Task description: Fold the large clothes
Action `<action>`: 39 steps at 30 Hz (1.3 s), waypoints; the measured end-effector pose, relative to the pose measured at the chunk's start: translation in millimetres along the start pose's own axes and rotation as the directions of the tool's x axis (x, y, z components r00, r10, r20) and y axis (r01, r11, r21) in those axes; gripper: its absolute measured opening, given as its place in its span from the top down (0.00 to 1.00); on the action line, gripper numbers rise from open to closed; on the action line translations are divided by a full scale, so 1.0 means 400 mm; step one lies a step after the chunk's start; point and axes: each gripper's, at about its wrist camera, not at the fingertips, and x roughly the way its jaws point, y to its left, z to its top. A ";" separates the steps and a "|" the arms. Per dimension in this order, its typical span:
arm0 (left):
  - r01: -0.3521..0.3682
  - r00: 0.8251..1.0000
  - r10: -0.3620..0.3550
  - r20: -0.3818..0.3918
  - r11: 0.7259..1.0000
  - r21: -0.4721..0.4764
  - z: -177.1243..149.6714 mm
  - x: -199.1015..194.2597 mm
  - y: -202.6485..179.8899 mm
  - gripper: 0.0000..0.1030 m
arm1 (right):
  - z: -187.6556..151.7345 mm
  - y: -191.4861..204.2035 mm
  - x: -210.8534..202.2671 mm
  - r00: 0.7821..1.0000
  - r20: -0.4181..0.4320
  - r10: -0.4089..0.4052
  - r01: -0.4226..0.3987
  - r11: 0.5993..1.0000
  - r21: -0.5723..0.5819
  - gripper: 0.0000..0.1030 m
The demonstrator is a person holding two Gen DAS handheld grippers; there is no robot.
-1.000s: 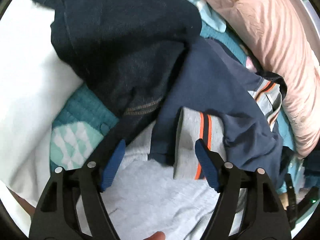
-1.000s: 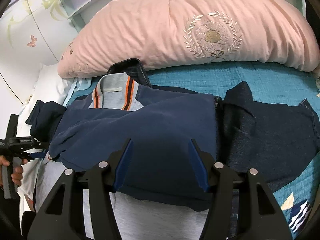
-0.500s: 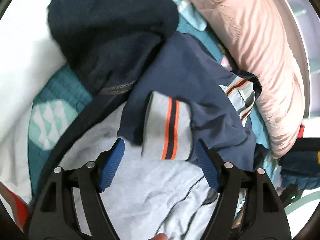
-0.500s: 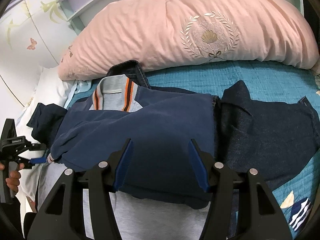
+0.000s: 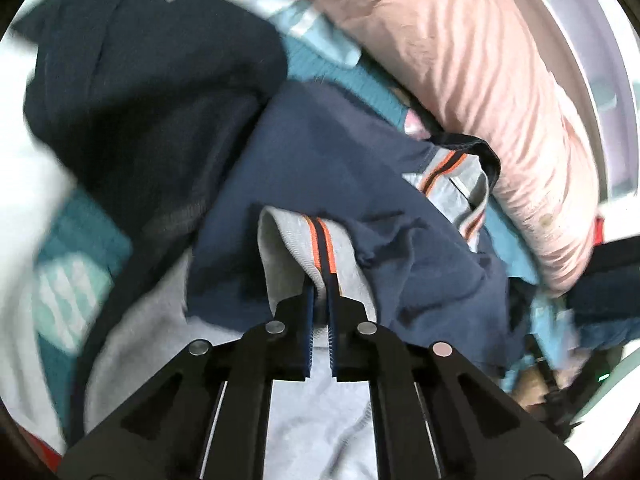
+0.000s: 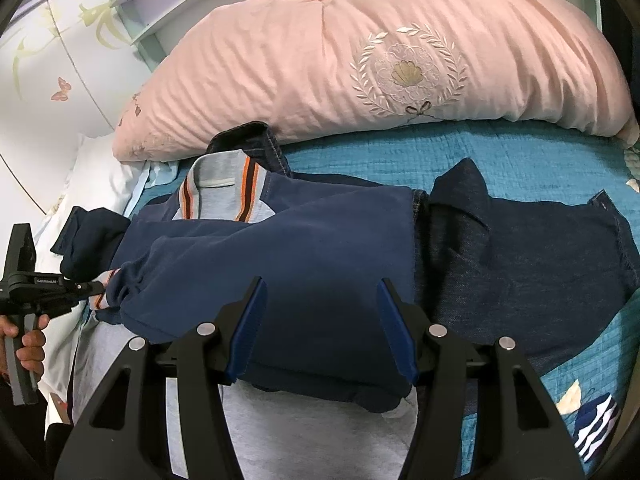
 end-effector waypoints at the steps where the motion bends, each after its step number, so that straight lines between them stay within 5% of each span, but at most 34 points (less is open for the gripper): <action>1: -0.037 0.999 0.036 0.028 0.998 0.043 0.009 -0.007 -0.011 0.95 | 0.002 -0.002 0.000 1.000 0.003 0.000 0.000 1.000 0.003 0.47; 5: -0.176 0.978 0.151 0.148 0.968 0.177 0.042 -0.047 -0.050 0.95 | 0.012 -0.015 0.002 1.000 0.015 -0.008 0.007 1.000 0.023 0.47; 12: -0.287 0.957 0.263 0.123 0.918 0.272 0.092 0.046 -0.044 0.95 | 0.038 -0.047 0.060 0.999 -0.034 -0.015 0.017 0.998 0.058 0.47; 15: -0.263 0.963 0.267 0.021 0.930 0.256 0.109 0.103 -0.001 0.92 | 0.037 -0.067 0.088 0.997 -0.069 -0.022 0.027 0.997 0.073 0.47; 19: -0.192 0.981 0.183 0.058 0.945 0.265 0.127 0.055 0.000 0.85 | 0.029 -0.084 0.096 0.997 -0.081 -0.015 0.021 0.997 0.075 0.47; 21: -0.165 0.985 0.143 0.098 0.946 0.280 0.149 0.027 -0.008 0.50 | 0.029 -0.093 0.095 0.997 -0.077 -0.013 0.019 0.996 0.083 0.47; 22: -0.167 0.984 0.141 0.110 0.946 0.280 0.163 0.024 -0.012 0.47 | 0.030 -0.099 0.097 0.997 -0.079 -0.005 0.012 0.996 0.090 0.47; 29: -0.129 0.992 0.125 0.030 0.973 0.193 0.289 0.132 -0.013 0.47 | 0.044 -0.110 0.110 0.996 -0.090 0.013 -0.003 0.995 0.101 0.47; 39: -0.133 0.990 0.139 -0.033 0.981 0.142 0.335 0.224 0.005 0.46 | 0.082 -0.133 0.132 0.994 -0.103 0.032 -0.020 0.993 0.113 0.47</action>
